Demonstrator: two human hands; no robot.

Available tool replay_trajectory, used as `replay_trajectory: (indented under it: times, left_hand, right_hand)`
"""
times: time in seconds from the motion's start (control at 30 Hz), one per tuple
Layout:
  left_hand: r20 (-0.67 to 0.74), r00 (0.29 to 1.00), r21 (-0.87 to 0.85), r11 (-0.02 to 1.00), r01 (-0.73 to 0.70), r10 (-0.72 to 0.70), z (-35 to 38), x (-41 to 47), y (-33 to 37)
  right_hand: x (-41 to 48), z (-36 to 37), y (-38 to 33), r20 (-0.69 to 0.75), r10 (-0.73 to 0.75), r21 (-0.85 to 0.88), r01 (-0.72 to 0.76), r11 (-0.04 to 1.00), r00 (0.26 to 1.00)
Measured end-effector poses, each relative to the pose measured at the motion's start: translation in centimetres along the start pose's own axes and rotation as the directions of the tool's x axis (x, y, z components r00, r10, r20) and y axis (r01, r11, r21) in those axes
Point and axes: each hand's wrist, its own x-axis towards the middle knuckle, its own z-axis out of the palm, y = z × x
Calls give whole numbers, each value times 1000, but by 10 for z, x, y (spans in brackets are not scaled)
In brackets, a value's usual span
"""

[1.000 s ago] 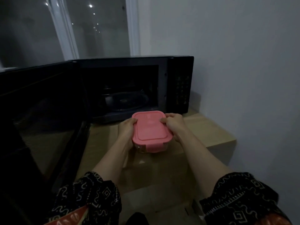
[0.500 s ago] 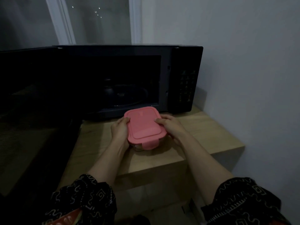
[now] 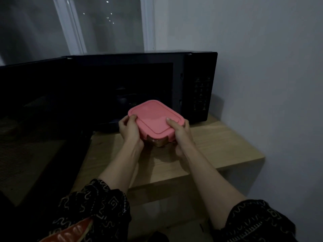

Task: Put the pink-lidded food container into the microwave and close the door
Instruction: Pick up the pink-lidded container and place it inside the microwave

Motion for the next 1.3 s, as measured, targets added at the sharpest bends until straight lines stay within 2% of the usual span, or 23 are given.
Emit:
replay_trajectory:
  times: [0.13, 0.2, 0.37, 0.47, 0.57, 0.63, 0.77, 0.9, 1.0, 1.13, 1.3]
  left_hand:
    - [187, 979, 255, 967, 29, -79, -7, 2, 20]
    - [194, 975, 262, 964, 51, -104, -5, 2, 24]
    - [30, 999, 107, 994, 11, -15, -6, -2, 15]
    - [-93, 996, 14, 1000, -12, 14, -6, -5, 14]
    - [-168, 985, -61, 997, -52, 41, -4, -2, 21]
    - [-161, 984, -46, 995, -84, 75, 0, 3, 30]
    - [-117, 975, 137, 976, -170, 187, 6, 36, 52]
    - [-87, 960, 308, 924, -228, 266, 17, 70, 68]
    - [-46, 941, 457, 845, -278, 334, 22, 95, 66]
    - [34, 913, 518, 774, -363, 406, 20, 125, 57]
    - [41, 903, 557, 740, -377, 428, 15, 150, 55]
  right_hand:
    - [9, -8, -8, 44, 68, 0, -68, 998, 997]
    - [10, -7, -12, 65, 100, 2, -101, 995, 993]
    - [5, 1, -11, -38, 88, 29, -87, 996, 995]
    - [3, 10, -7, 9, 79, 46, -80, 996, 997]
    - [6, 25, -4, 57, 27, -97, -22, 995, 998]
    - [14, 38, -5, 54, -30, -214, 41, 976, 998]
    - [41, 63, -11, 104, -132, -293, 157, 943, 986]
    - [75, 79, -14, 119, -147, -275, 174, 946, 982]
    - [108, 88, -13, 132, -142, -271, 173, 947, 981]
    - [148, 97, -11, 152, -124, -257, 161, 953, 981]
    - [183, 110, 4, 158, -137, -330, 183, 926, 978]
